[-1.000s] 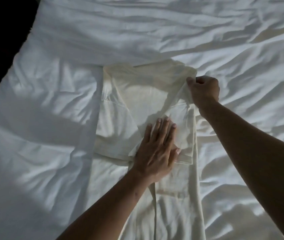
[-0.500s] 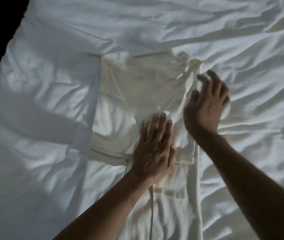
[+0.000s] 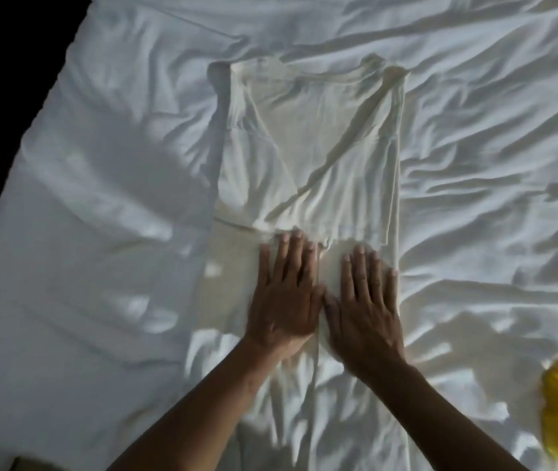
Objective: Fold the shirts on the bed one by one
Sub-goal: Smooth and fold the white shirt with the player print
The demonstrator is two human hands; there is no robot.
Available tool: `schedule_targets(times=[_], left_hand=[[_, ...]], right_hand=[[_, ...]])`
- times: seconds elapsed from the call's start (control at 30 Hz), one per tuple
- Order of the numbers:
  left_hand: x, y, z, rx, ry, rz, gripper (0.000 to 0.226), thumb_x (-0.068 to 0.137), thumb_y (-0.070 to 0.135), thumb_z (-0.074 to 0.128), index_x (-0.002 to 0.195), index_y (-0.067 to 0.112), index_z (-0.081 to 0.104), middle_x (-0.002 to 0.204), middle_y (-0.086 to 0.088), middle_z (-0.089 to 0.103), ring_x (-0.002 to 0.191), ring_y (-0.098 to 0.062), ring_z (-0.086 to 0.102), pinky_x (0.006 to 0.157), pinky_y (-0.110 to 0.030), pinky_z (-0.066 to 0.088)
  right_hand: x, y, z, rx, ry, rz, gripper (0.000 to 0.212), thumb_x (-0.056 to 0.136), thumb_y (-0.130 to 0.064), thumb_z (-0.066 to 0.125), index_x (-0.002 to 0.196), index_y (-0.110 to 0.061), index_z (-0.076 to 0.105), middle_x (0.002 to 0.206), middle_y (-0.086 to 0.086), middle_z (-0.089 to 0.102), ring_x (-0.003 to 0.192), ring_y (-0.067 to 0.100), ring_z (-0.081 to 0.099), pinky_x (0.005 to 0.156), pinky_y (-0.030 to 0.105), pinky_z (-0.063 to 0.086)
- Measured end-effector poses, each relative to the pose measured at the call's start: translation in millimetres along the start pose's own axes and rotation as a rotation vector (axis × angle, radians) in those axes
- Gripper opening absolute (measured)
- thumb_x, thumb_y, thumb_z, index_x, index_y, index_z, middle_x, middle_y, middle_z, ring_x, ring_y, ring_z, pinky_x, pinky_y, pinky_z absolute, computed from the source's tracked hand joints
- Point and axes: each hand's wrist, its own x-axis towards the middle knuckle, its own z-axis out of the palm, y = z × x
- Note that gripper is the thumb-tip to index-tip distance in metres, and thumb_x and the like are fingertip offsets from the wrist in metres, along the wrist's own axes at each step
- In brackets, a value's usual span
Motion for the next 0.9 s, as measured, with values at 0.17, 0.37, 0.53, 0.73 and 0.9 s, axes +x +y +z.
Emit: schedule_targets(times=[0.17, 0.37, 0.53, 0.73, 0.9], left_hand=[[-112.5, 16.8, -8.2, -0.011, -0.104, -0.009, 0.063, 0.109, 0.035, 0.033, 0.162, 0.003, 0.026, 0.171, -0.023, 0.015, 0.16, -0.039, 0.006, 0.126, -0.063, 0.015], [-211.5, 14.3, -19.5, -0.019, -0.141, 0.055, 0.059, 0.109, 0.031, 0.037, 0.159, -0.001, 0.034, 0.169, -0.025, 0.021, 0.158, -0.041, 0.015, 0.123, -0.063, 0.023], [-271.0, 12.8, -36.3, -0.067, -0.104, 0.118, 0.058, 0.107, 0.038, 0.046, 0.151, 0.001, 0.049, 0.162, -0.027, 0.036, 0.154, -0.046, 0.027, 0.119, -0.069, 0.025], [-331.4, 0.5, -41.9, -0.062, -0.115, 0.094, 0.071, 0.075, 0.051, 0.081, 0.13, 0.009, 0.062, 0.138, -0.018, 0.053, 0.129, -0.043, 0.05, 0.101, -0.062, 0.041], [-332.1, -8.6, -20.1, 0.021, -0.145, 0.106, 0.075, 0.066, 0.009, 0.071, 0.139, 0.012, 0.049, 0.143, -0.021, 0.047, 0.132, -0.045, 0.048, 0.101, -0.063, 0.043]], right_hand=[[-99.1, -27.9, 2.0, 0.016, -0.057, 0.04, 0.066, 0.106, -0.038, 0.037, 0.162, -0.006, 0.024, 0.171, 0.02, 0.009, 0.16, 0.034, 0.003, 0.126, 0.061, 0.014], [-188.5, -39.6, 5.4, -0.007, -0.05, 0.097, 0.064, 0.106, -0.037, 0.031, 0.162, -0.007, 0.025, 0.172, 0.018, 0.008, 0.159, 0.036, 0.004, 0.126, 0.061, 0.013], [-237.4, -54.0, 1.8, 0.054, 0.0, 0.044, 0.06, 0.105, -0.035, 0.039, 0.158, -0.006, 0.038, 0.17, 0.019, 0.018, 0.158, 0.038, 0.012, 0.125, 0.062, 0.017], [-289.3, -54.9, -1.8, -0.004, 0.005, -0.188, 0.062, 0.091, -0.054, 0.064, 0.133, -0.009, 0.065, 0.148, 0.014, 0.053, 0.146, 0.039, 0.039, 0.12, 0.067, 0.022], [-303.2, -44.4, 16.8, -0.162, -0.04, -0.255, 0.075, 0.083, -0.047, 0.071, 0.146, -0.009, 0.056, 0.156, 0.017, 0.045, 0.149, 0.041, 0.034, 0.125, 0.061, 0.013]])
